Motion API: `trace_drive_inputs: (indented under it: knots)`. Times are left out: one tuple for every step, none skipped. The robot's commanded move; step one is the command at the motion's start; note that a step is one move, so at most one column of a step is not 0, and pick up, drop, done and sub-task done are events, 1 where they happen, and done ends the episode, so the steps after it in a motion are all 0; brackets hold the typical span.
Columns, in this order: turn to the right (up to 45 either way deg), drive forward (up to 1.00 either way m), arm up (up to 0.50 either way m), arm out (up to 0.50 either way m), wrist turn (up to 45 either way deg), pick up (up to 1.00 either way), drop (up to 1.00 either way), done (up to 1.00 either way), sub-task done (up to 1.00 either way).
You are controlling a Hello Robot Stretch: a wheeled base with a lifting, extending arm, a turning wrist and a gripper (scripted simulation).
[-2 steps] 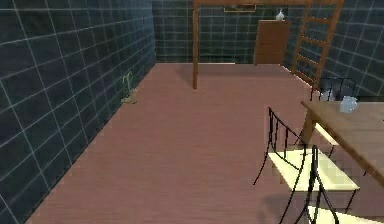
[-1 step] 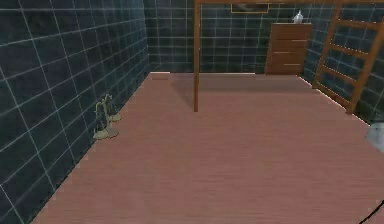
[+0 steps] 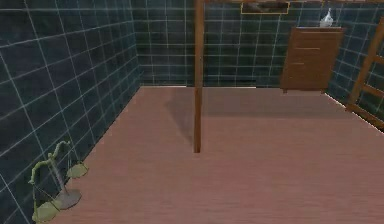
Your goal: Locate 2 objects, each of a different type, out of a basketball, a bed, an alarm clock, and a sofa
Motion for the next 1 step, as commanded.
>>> trace_drive_inputs:
  knots:
    - [0.0, 1.00, 0.00, 0.00, 0.0, 0.00, 0.00, 0.00, 0.00]
